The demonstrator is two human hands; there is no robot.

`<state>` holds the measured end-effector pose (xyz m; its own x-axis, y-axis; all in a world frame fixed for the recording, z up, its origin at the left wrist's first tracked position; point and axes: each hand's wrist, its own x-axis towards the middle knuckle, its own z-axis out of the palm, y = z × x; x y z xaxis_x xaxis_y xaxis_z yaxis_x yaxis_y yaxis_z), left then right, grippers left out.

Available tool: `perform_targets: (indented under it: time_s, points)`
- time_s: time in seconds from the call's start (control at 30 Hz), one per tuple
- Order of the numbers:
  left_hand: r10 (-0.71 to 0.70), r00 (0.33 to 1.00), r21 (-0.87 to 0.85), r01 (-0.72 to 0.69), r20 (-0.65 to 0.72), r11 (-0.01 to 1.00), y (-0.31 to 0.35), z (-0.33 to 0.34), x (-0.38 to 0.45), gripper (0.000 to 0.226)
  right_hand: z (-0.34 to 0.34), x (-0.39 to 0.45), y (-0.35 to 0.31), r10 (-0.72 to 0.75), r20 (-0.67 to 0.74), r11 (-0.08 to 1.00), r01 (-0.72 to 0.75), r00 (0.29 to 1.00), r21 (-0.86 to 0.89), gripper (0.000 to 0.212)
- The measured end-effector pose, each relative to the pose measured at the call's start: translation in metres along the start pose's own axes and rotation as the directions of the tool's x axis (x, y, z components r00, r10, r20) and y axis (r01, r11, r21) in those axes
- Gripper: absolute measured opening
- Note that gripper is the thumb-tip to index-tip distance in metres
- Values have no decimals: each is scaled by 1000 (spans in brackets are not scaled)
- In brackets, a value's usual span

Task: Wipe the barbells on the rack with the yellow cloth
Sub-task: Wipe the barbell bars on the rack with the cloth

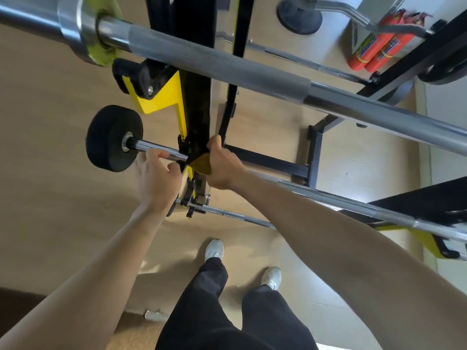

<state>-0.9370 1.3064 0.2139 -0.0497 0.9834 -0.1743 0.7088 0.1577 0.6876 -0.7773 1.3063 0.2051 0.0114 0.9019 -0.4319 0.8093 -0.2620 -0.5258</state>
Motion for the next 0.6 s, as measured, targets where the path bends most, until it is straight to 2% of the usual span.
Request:
perform_targets:
  time_s: [0.1,0.13,0.17,0.27,0.33,0.47,0.6]
  points:
    - [46,997,-30,-47,-58,998,8,13,0,42,4,25,-15,154,-15,987,-154,988,35,83]
    - [41,996,-38,-43,-74,998,11,16,1,46,6,27,-16,199,-23,979,-198,980,39,81]
    - [45,995,-42,-49,-90,998,13,21,4,49,8,28,-16,215,-38,977,-215,976,6,72]
    - [85,993,-32,-88,-82,996,25,35,7,52,14,23,-6,140,-85,978,-151,987,-144,24]
    - [83,994,-24,-85,-67,996,31,47,8,54,16,17,3,44,-124,974,-70,991,-216,11]
    - [128,986,81,-120,-104,989,27,62,7,63,22,8,22,-102,-197,959,44,975,-280,14]
    - [168,981,205,-145,-97,968,22,70,5,69,19,-9,60,-117,-219,946,42,969,-322,29]
